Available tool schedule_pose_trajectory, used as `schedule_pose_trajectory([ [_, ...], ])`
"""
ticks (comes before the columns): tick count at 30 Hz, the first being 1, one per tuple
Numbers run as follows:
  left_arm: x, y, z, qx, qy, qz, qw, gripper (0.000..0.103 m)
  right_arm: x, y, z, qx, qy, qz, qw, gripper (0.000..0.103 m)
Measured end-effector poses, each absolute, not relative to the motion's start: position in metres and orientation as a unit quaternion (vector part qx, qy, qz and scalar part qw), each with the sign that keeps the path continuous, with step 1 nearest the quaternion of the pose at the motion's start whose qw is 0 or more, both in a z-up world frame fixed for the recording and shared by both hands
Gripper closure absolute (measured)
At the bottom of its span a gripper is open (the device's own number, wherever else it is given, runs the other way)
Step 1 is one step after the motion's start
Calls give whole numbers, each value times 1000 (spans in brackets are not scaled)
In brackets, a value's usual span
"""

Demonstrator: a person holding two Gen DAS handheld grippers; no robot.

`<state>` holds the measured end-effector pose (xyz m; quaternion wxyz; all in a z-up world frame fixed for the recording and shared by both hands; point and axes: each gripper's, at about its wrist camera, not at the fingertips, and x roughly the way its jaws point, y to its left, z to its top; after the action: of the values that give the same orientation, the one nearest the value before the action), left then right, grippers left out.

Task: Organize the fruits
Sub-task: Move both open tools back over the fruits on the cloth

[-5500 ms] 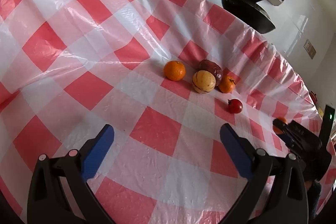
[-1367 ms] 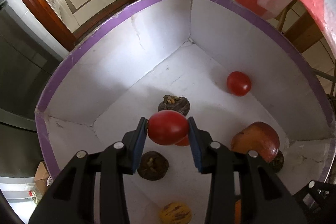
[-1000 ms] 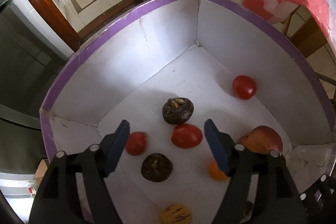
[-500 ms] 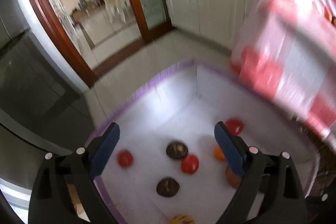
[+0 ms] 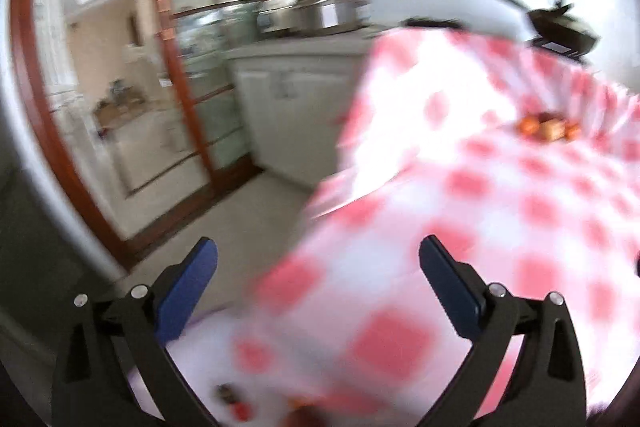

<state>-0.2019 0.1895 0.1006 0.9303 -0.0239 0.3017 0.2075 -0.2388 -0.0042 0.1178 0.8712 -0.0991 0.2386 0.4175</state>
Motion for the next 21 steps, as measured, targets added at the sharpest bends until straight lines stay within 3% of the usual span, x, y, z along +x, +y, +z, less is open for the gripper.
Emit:
schedule_pose_trajectory([
  [6,-93,99,96,-56,311,89,944,2,-129,-119,119,-8,275,231,933,16],
  [11,9,49,66,-74,324,64,941,2,-40,-170,77,53,321,128,937,16],
  [19,75,53,38,-185,330,46,924,2,59,-195,34,45,374,71,924,16],
  [21,77,60,37,-207,337,27,918,2,86,-192,31,31,380,70,922,21],
])
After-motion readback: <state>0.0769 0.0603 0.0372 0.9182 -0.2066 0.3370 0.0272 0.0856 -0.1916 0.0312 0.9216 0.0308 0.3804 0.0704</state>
